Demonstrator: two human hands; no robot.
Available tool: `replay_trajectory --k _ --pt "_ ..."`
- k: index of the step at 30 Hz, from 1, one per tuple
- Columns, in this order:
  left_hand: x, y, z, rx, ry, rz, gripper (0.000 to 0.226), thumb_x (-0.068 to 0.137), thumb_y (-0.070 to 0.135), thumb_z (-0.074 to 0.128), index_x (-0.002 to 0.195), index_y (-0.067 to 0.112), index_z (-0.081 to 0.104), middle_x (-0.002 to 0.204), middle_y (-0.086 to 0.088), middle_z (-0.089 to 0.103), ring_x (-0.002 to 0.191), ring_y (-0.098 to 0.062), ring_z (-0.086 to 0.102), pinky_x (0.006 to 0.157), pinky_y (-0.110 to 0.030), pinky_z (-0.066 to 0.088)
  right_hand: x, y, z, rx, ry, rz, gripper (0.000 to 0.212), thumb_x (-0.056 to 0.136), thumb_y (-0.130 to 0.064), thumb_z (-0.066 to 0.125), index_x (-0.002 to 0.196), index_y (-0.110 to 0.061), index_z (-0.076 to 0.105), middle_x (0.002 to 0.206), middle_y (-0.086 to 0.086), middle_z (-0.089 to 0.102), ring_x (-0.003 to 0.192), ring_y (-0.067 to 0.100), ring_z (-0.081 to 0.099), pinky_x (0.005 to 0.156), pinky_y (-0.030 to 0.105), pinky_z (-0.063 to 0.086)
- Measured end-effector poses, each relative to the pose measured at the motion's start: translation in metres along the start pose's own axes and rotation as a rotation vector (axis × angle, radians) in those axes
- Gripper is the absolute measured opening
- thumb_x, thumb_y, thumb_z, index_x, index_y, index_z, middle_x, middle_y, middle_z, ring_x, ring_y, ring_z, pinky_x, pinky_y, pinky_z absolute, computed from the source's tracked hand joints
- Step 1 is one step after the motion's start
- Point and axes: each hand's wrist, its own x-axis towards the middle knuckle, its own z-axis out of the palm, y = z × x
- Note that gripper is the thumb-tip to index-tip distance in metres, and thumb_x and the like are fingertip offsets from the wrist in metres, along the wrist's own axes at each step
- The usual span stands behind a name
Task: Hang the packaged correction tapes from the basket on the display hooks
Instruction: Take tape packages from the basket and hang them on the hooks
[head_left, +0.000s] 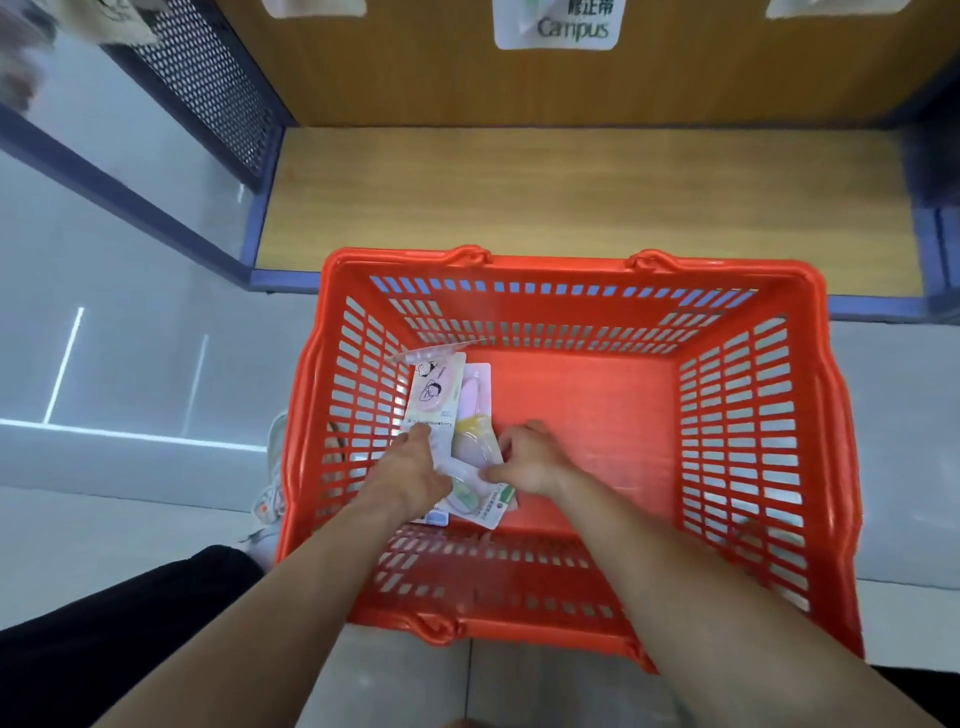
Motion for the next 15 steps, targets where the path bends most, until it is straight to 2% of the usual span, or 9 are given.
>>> replay_trajectory --k 3,5,8,10,12,15 --pt "0.006 -0.004 0.001 0.014 -0.010 -0.004 0.081 0.085 0.022 0.078 0.153 0.015 0.034 0.146 -0.011 0.043 0.130 -0.030 0.051 0.105 -0.037 0.045 0.000 0.000 -0.003 0.087 -0.011 -0.021 0.030 0.071 -0.037 0.087 0.078 -0.026 0.060 0.097 -0.002 0.069 0.098 0.018 0.063 0.078 0.030 0.048" --pt "0.008 -0.006 0.000 -0.037 -0.015 -0.010 0.081 0.082 0.024 0.083 0.150 0.016 0.039 0.140 -0.010 0.045 0.125 -0.029 0.054 0.103 -0.037 0.047 -0.003 0.000 -0.005 0.186 -0.082 -0.033 0.031 0.076 -0.026 0.089 0.076 -0.025 0.057 0.085 -0.004 0.067 0.079 0.016 0.063 0.068 0.030 0.046" --pt "0.010 -0.008 -0.001 -0.099 -0.008 0.010 0.069 0.079 0.027 0.086 0.139 0.017 0.052 0.130 -0.008 0.054 0.117 -0.025 0.057 0.097 -0.034 0.050 -0.007 -0.001 -0.006 0.302 -0.091 -0.071 0.019 0.086 -0.028 0.080 0.091 -0.023 0.063 0.093 -0.001 0.070 0.082 0.017 0.065 0.070 0.032 0.050" --pt "0.009 -0.008 -0.002 -0.172 0.017 0.036 0.053 0.079 0.024 0.086 0.125 0.017 0.061 0.116 -0.003 0.063 0.103 -0.020 0.062 0.081 -0.029 0.052 -0.008 -0.003 -0.007 0.364 -0.093 -0.098 0.015 0.094 -0.031 0.071 0.103 -0.020 0.066 0.101 0.004 0.073 0.086 0.019 0.068 0.076 0.036 0.054" --pt "0.008 -0.007 -0.004 -0.243 0.038 0.061 0.041 0.079 0.022 0.085 0.113 0.017 0.064 0.099 0.003 0.065 0.087 -0.014 0.063 0.064 -0.022 0.046 -0.011 -0.004 -0.014 0.370 -0.089 -0.124 0.008 0.096 -0.026 0.068 0.102 -0.022 0.065 0.100 0.003 0.073 0.085 0.018 0.067 0.075 0.033 0.052" --pt "0.005 -0.005 -0.009 -0.305 0.040 0.087 0.033 0.079 0.020 0.086 0.104 0.018 0.063 0.089 0.002 0.067 0.076 -0.013 0.064 0.056 -0.022 0.045 -0.018 -0.001 -0.035 0.397 -0.008 -0.125 0.009 0.097 -0.013 0.064 0.099 -0.022 0.066 0.089 -0.008 0.067 0.085 0.015 0.064 0.070 0.027 0.048"
